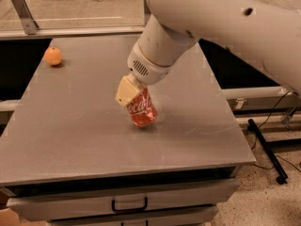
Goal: Place coke can upright
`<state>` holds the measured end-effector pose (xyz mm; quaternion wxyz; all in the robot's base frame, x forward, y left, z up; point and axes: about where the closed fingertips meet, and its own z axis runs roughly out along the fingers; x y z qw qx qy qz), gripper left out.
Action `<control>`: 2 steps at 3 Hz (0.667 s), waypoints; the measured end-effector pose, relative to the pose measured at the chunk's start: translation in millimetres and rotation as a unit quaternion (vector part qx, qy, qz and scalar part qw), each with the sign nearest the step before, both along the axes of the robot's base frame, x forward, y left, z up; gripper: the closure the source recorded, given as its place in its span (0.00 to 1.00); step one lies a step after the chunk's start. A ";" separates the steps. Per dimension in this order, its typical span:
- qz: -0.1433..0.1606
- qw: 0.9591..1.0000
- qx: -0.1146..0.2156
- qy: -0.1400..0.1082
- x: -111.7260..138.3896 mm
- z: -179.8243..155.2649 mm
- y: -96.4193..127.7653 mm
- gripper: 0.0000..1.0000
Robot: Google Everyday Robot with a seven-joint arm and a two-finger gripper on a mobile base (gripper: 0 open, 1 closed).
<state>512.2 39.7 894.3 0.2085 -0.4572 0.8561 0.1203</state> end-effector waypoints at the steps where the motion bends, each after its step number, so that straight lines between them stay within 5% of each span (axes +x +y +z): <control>1: 0.044 0.994 0.099 -0.026 19.9 32.3 10.9 1.00; 2: 0.094 0.976 0.192 -0.049 24.8 53.5 15.7 1.00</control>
Offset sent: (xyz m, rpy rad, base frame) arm 0.0159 0.0088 0.0777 0.4849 -0.4469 0.7334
